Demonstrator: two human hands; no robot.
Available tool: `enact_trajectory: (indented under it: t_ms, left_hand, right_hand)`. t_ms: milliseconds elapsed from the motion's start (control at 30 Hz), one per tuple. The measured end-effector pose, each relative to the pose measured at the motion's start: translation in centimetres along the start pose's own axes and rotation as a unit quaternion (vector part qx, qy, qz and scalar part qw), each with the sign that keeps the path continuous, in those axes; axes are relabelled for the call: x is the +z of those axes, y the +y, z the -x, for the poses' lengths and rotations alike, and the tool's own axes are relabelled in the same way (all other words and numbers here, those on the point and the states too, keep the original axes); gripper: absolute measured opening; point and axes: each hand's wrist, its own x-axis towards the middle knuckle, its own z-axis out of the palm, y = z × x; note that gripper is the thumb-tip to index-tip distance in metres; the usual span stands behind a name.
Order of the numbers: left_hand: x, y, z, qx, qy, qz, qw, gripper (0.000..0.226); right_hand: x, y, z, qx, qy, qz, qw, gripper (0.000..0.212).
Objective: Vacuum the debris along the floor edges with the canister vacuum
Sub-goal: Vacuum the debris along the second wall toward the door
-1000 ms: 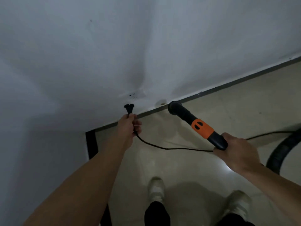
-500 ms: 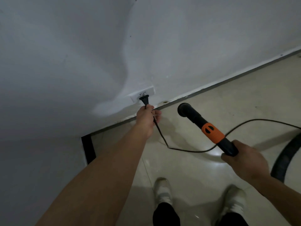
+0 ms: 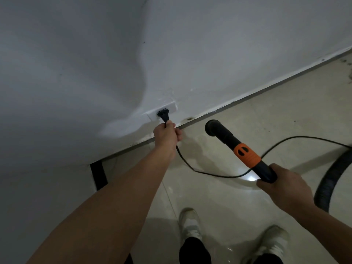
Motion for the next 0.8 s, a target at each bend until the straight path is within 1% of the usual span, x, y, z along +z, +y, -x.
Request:
enact_trajectory:
  t_ms: [100,200,267,300,367,433,500,533,600,667,733,800]
  left_hand:
    - [0.3,0.2,-0.4,0.006,0.004,-0.010,1.000,0.029]
    - [-0.2,0.3,-0.4,0.022,-0.016,-0.034,0.999,0.029]
    - [-0.7,0.5,-0.5,0.030,-0.029,-0.079,0.996,0.027]
    - [-1.0,0.7,-0.6,0.037,-0.029,-0.119,0.992,0.027]
    - [-1.3,1.0,-0.6,0.064,-0.006,-0.240,0.969,0.027]
    - [-1.3,1.0,0.7,0.097,0.048,-0.362,0.926,0.038]
    - [-0.5,0.6,2.8,0.147,0.087,-0.406,0.898,0.040]
    - [0.3,0.2,4.0,0.165,0.090,-0.417,0.889,0.040]
    - [2.3,-1.0,6.4,0.175,0.082,-0.447,0.873,0.040]
    - [4.6,-2.5,8.5,0.183,0.064,-0.498,0.845,0.041]
    - [7.1,-4.3,10.1,0.205,0.027,-0.537,0.818,0.041]
    - [10.2,-6.2,11.6,0.204,-0.012,-0.550,0.810,0.038]
  right_hand:
    - [0.0,0.2,-0.4,0.004,0.004,-0.004,1.000,0.024]
    - [-0.1,0.4,-0.8,0.006,0.017,-0.008,1.000,0.023]
    - [-0.2,0.6,-1.1,0.008,0.026,-0.014,1.000,0.021]
    - [-0.3,0.8,-1.1,0.008,0.029,-0.017,0.999,0.021]
    - [-0.7,1.6,-0.9,0.011,0.033,-0.025,0.999,0.020]
    - [-1.2,2.9,-0.3,0.017,0.030,-0.027,0.999,0.021]
    - [-2.0,4.6,0.3,0.026,0.024,-0.023,0.999,0.022]
    - [-2.6,5.8,0.7,0.035,0.023,-0.024,0.999,0.022]
    - [-3.8,8.6,1.3,0.062,0.026,-0.037,0.997,0.021]
    - [-4.7,12.0,1.7,0.098,0.039,-0.068,0.992,0.022]
    - [-5.3,15.6,1.7,0.121,0.056,-0.104,0.986,0.025]
    - [-5.6,19.5,1.5,0.136,0.061,-0.128,0.981,0.027]
